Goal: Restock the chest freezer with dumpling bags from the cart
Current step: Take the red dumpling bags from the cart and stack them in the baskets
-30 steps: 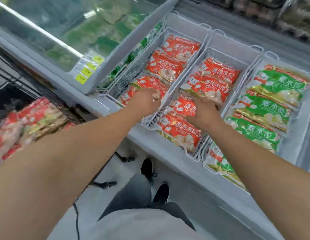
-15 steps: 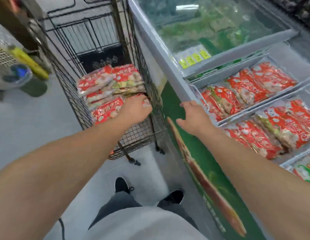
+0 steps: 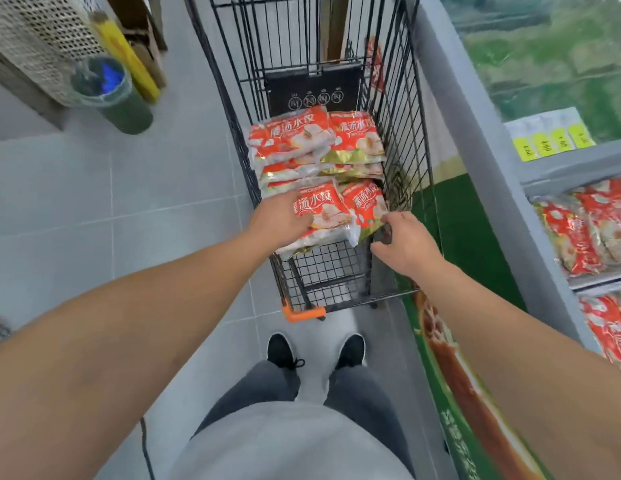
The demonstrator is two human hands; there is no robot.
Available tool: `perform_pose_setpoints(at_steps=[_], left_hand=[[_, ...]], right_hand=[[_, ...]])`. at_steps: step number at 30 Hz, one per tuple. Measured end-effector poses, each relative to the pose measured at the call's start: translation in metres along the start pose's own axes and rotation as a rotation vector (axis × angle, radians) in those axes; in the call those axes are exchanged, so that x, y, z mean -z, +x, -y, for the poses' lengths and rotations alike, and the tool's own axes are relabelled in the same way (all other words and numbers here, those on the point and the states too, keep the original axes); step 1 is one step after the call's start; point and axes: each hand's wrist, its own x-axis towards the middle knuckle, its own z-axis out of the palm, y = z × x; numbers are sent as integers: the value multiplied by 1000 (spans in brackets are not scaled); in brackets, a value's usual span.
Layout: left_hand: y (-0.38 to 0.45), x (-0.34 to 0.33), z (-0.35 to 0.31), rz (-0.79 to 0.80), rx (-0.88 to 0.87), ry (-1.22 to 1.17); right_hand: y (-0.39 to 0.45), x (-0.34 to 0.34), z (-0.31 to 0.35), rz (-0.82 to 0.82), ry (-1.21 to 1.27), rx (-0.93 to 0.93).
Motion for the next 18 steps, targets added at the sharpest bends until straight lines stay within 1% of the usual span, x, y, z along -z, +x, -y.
perform_pose_setpoints(at_steps=[4,11,15,18], left_hand=[[21,-11,14,47,42,-20],[67,-46,18,118,240,-152],[97,-67,21,111,347,-201],[119,-79,28,110,418,-210]], right_hand=[[31,-13,0,65,13,-24],[104,-36,-18,233,21,-13],[150,-52,-29,324,31,-7],[179,-63,-31,324,64,13]])
